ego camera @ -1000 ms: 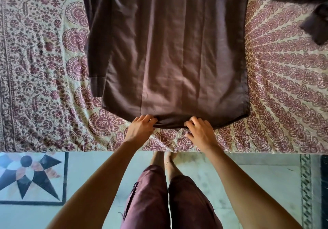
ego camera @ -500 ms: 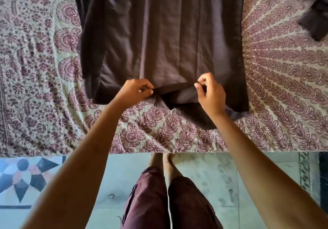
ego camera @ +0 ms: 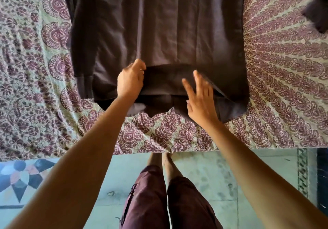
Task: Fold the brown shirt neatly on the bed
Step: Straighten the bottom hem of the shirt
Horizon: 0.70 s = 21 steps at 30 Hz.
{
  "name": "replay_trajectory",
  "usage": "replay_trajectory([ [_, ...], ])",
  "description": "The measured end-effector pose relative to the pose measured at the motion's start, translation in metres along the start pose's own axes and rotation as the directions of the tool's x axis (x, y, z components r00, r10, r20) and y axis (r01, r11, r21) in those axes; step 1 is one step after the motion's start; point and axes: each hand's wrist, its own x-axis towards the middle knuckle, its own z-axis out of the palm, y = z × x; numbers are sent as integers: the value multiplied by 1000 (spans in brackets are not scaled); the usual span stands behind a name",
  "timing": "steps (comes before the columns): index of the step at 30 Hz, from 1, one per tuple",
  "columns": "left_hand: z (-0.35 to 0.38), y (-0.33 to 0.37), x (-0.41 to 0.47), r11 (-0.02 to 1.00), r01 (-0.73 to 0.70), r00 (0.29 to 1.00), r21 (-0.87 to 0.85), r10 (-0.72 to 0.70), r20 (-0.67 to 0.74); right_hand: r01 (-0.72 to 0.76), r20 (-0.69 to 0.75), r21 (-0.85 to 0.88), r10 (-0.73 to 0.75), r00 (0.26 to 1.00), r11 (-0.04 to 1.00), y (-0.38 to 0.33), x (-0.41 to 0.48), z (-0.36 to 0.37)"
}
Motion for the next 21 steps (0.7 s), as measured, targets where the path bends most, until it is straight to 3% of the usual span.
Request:
replay_trajectory([
  [3, 6, -4, -17, 979, -193, 979, -58, 196, 52, 239, -32, 115, -237, 971, 964, -1, -29, 17],
  [5, 8, -1, -38, 951, -299, 951, -78, 304, 56, 247, 47, 184, -259, 965, 951, 0, -47, 26],
  [7, 12, 1, -63, 935, -337, 911, -108, 353, 213, 129, 92, 215, -151, 984, 968, 2, -59, 32],
  [9, 20, -1, -85, 927, -374, 801, -36, 342, 491, 40, 63, 249, -58, 996, 968, 2, -62, 32],
  [10, 25, -4, -95, 885, -462, 744, 52, 356, 565, -5, 52, 313, -12, 999, 950, 1, -61, 30],
  [11, 31, -8, -102, 835, -538, 715, 116, 380, 587, -74, 52, 405, 58, 997, 912, 0, -57, 27],
  [14, 36, -11, -105, 823, -549, 755, 143, 416, 507, -317, 111, 617, 320, 941, 720, 5, -44, 20],
  [15, 34, -11, -101, 844, -525, 762, 113, 406, 505, -331, 131, 621, 322, 938, 710, 8, -39, 17],
  [17, 32, -8, -96, 870, -490, 765, 51, 401, 504, -204, 151, 501, 147, 978, 841, 13, -37, 11],
  [19, 32, -8, -94, 819, -572, 715, 40, 474, 514, 0, 224, 293, -69, 972, 956, 16, -40, 13],
  [21, 32, -13, -95, 723, -685, 650, 93, 548, 527, 29, 264, 238, -93, 960, 971, 15, -43, 17],
])
